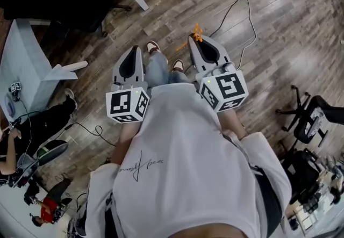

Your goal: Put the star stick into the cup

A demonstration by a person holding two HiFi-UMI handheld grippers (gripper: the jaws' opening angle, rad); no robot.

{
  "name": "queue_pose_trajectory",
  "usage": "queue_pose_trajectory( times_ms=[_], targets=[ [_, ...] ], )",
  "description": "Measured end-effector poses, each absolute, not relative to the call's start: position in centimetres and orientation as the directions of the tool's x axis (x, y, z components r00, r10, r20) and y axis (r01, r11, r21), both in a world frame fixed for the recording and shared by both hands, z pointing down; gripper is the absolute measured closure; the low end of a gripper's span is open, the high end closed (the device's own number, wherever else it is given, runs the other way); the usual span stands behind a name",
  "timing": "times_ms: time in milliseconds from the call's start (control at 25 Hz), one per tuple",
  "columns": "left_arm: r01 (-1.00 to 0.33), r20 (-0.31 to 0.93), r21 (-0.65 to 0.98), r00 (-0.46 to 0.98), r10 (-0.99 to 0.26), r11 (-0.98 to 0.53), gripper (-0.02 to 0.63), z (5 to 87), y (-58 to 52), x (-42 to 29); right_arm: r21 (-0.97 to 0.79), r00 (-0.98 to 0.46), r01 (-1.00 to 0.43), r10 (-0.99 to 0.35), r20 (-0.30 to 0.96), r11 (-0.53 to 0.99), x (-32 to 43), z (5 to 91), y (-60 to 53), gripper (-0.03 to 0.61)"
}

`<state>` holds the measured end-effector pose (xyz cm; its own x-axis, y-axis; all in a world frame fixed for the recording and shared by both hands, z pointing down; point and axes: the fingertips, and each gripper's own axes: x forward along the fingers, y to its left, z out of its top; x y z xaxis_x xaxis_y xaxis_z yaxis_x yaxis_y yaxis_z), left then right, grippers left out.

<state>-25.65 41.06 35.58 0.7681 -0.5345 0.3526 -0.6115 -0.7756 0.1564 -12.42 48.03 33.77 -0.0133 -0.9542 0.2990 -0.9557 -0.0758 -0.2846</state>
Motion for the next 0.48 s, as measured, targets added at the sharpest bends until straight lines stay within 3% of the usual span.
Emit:
queue_pose_trajectory(
  times_ms=[480],
  targets=[
    [-0.594,0.333,0.189,0.788,-0.518,-0.782,0.604,35.5,36.2,-22.6,-0.272,-0.005,-0.959,-0.949,0.314,-0.085,-9.9,33.6,43.4,0.565]
  ],
)
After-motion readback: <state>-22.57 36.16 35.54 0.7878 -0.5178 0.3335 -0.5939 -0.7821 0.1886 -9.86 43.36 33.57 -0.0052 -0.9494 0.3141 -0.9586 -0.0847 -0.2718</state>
